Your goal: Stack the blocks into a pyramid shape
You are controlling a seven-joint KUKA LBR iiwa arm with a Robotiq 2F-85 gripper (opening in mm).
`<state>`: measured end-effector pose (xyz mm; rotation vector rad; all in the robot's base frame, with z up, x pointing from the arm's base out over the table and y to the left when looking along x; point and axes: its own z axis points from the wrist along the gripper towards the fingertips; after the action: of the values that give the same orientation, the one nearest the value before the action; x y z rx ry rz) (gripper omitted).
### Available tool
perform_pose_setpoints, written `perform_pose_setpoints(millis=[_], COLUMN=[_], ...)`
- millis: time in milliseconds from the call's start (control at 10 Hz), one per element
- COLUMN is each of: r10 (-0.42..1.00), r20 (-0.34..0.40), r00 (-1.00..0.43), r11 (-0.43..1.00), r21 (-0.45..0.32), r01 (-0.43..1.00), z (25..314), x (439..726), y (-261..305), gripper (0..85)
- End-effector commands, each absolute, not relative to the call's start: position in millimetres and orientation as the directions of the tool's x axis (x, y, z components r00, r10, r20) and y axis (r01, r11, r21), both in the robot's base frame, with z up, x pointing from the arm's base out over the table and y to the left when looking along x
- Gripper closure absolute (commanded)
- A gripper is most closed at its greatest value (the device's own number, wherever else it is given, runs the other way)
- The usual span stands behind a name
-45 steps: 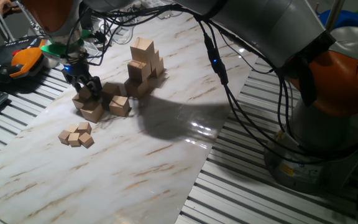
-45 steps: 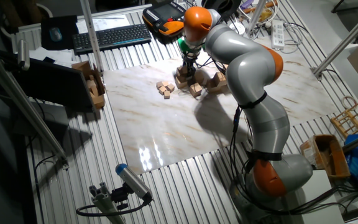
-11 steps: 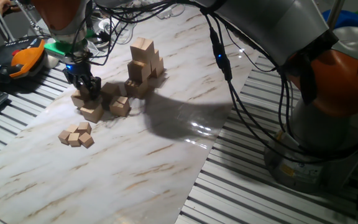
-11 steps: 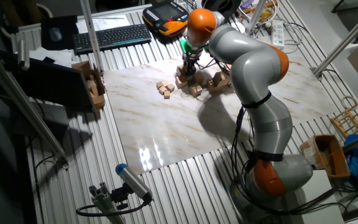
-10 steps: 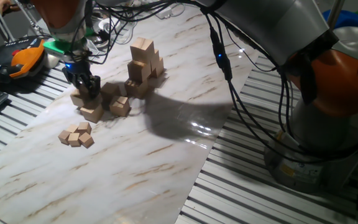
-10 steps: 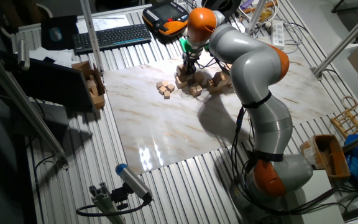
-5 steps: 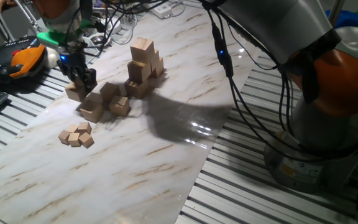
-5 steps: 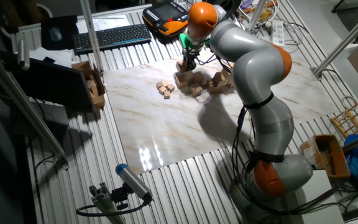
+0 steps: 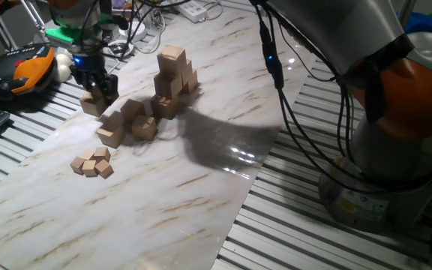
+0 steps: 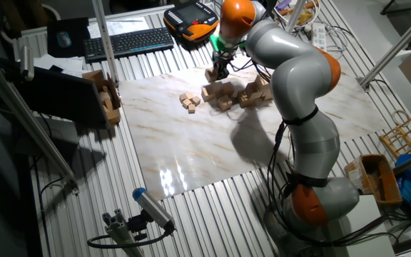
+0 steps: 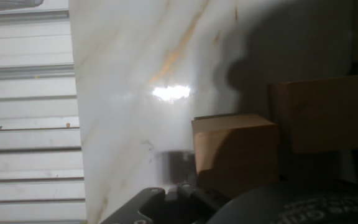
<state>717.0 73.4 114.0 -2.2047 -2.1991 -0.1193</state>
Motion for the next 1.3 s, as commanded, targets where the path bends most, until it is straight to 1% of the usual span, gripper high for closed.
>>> perform_pose_setpoints(millis=[0, 300, 500, 700, 1000, 1200], r10=[0.997, 0.999, 0.998, 0.997, 0.998, 0.998], r20=[0.071, 0.043, 0.057, 0.071, 0.06, 0.057], r00=[0.004, 0.012, 0.012, 0.016, 0.022, 0.013], r11=[-0.006, -0.013, -0.013, -0.018, -0.024, -0.014], r21=[0.031, 0.021, 0.023, 0.02, 0.02, 0.022], r01=[1.0, 1.0, 1.0, 1.0, 1.0, 1.0], z=[116.7, 114.3, 105.9, 105.4, 106.4, 102.0], x=[713.5, 703.4, 698.0, 693.3, 684.6, 682.0], y=[74.3, 72.6, 70.9, 70.4, 73.7, 71.3], gripper=[85.0, 85.0, 85.0, 85.0, 85.0, 85.0])
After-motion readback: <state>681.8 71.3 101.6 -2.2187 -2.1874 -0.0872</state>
